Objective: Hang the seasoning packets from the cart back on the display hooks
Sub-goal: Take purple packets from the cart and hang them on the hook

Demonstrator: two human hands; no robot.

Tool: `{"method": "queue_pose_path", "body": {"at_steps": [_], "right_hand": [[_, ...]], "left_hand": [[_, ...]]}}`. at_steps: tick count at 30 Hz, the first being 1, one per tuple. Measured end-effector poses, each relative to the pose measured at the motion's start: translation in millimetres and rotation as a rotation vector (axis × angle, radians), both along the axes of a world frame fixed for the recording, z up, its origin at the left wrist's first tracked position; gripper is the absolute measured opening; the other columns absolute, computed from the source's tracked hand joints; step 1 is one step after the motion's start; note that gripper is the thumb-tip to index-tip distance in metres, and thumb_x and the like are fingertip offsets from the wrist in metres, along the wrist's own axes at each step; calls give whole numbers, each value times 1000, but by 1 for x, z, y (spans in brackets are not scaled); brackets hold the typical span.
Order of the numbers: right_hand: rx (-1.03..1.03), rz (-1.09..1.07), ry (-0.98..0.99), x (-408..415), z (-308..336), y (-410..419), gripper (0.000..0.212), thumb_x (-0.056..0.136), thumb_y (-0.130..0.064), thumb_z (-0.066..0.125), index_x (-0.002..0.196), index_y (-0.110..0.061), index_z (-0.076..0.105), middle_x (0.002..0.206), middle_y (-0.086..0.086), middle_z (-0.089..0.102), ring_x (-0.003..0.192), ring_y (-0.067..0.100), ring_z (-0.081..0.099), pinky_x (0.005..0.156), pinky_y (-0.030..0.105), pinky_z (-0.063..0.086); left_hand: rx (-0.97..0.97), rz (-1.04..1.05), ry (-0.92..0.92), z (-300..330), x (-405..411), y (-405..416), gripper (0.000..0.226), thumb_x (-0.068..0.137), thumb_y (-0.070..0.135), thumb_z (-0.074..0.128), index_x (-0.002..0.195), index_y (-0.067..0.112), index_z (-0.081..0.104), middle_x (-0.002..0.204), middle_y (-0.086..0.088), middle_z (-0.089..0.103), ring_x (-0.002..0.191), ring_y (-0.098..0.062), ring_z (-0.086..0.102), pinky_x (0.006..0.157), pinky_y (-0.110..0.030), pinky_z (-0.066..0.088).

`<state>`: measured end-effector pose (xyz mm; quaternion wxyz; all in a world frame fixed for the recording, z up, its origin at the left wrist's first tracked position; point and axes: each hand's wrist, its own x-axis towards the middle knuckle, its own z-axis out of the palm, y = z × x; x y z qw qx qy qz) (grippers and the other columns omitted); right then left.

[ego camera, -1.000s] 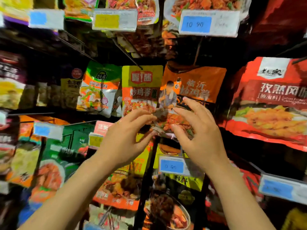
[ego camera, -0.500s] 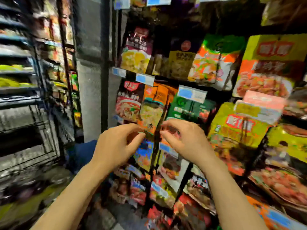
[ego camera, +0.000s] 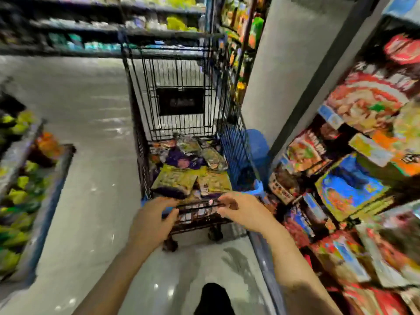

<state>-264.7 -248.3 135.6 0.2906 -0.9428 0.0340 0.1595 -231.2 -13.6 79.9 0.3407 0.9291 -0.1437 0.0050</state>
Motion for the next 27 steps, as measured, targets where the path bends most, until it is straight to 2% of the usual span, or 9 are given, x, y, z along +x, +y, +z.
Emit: {"method": "queue_pose_path", "body": {"at_steps": [4, 6, 8, 12, 14, 19, 24, 25, 27], "right_hand": [[42, 28, 36, 71, -39, 1, 47, 87, -36, 60, 131, -21, 50, 132, 1, 55, 117, 20, 52, 97, 32, 42], [80, 16, 80, 110, -60, -2, 51, 88, -35, 59, 136, -24, 45, 138, -3, 49, 124, 18, 47, 101, 33, 40], [130, 17, 146, 148, -84, -7, 55, 89, -32, 59, 139, -21, 41, 143, -1, 44, 129, 17, 42, 104, 31, 36], [111, -74, 332, 210, -128, -16, 55, 88, -32, 60, 137, -18, 39, 137, 6, 48, 119, 24, 49, 90, 29, 41], [80, -88, 365, 231, -150, -18, 54, 88, -31, 61, 134, -14, 40, 133, 9, 50, 116, 26, 51, 85, 29, 40], [197, -174, 540, 264, -206, 6, 72, 90, -38, 58, 145, -8, 23, 148, 11, 33, 131, 30, 38, 104, 39, 36], [414, -507, 619, 275, -244, 33, 78, 87, -27, 63, 147, -23, 13, 148, 11, 31, 126, 33, 43, 99, 41, 42], [470, -574, 613, 277, -257, 36, 84, 83, -24, 67, 146, -28, 12, 147, 8, 32, 119, 31, 47, 95, 43, 44], [615, -723, 604, 277, -303, 35, 99, 71, -18, 73, 140, -46, 8, 146, 9, 34, 87, 19, 49, 66, 33, 43]], "left_hand": [[127, 256, -171, -28, 52, 3, 40, 78, 30, 60, 112, 9, 64, 117, -17, 58, 107, -34, 53, 89, -40, 43], [266, 364, -116, -47, 83, 0, 59, 78, 39, 57, 131, 12, 51, 137, -21, 44, 125, -41, 41, 100, -52, 35], [380, 429, 4, -66, 105, -7, 73, 80, 53, 48, 144, 21, 32, 151, -17, 25, 138, -37, 24, 107, -57, 22], [525, 442, 86, -92, 111, -19, 75, 85, 60, 35, 149, 26, 13, 156, -12, 14, 142, -27, 15, 112, -53, 15], [545, 477, 82, -93, 111, -21, 76, 85, 60, 36, 148, 25, 12, 156, -11, 14, 142, -25, 16, 112, -49, 12], [536, 443, 85, -88, 112, -21, 75, 83, 60, 39, 148, 28, 19, 157, -8, 13, 143, -25, 15, 114, -50, 14], [560, 458, 99, -85, 114, -22, 74, 82, 59, 43, 147, 26, 26, 157, -6, 12, 143, -24, 14, 113, -50, 17], [563, 455, 96, -85, 114, -22, 74, 82, 59, 44, 146, 25, 27, 157, -7, 13, 143, -25, 16, 112, -51, 19], [566, 455, 102, -85, 114, -22, 74, 82, 60, 44, 145, 24, 29, 157, -7, 14, 142, -26, 18, 112, -50, 20]]}}
